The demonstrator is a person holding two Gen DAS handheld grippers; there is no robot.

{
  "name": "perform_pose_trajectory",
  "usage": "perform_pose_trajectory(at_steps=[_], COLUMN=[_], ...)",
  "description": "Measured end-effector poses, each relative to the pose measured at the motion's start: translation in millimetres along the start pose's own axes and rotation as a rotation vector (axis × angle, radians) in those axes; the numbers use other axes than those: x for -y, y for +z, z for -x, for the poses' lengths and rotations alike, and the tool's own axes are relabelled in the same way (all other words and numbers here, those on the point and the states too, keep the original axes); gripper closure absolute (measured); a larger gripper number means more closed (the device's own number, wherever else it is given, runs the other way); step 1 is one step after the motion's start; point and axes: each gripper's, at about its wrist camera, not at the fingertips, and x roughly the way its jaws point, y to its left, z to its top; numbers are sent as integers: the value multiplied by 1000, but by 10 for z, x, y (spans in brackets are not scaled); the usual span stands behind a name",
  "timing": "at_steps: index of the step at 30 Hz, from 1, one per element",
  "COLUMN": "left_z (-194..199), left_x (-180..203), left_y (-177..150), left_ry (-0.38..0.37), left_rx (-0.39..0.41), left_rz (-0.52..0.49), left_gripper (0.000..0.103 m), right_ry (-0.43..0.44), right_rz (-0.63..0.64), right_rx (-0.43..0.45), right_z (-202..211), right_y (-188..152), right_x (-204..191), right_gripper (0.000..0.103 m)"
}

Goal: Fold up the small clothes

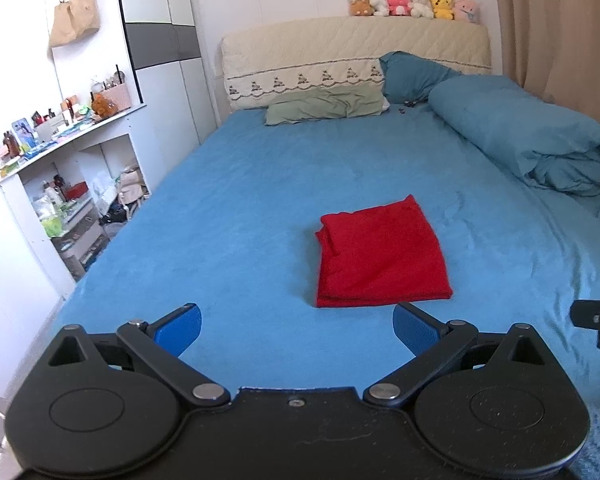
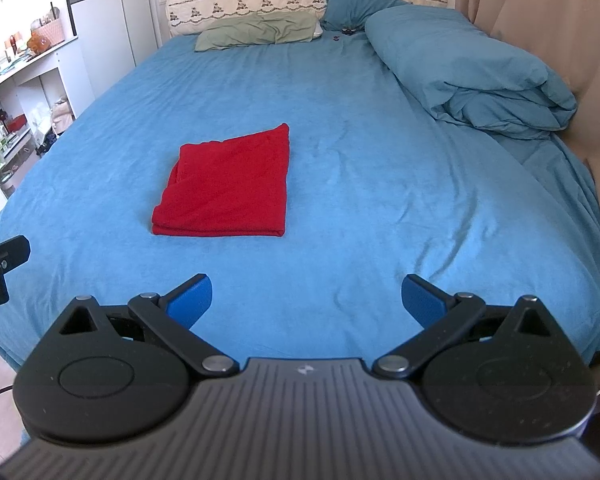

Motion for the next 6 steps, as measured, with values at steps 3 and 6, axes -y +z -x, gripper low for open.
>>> perform_pose_trajectory(at_steps=[3,6], left_z=[-14,-36], left_x=[-24,-32], left_y=[1,6], left_ry=[-11,-6], left_rx=[1,0], left_rz=[8,4], left_gripper=[0,0], right_ry=[0,-1], right_rz=[-2,-2], right_rx=[0,-1], right_z=[0,-1], right_y=[1,1], right_x=[-5,-8], right_gripper=[0,0])
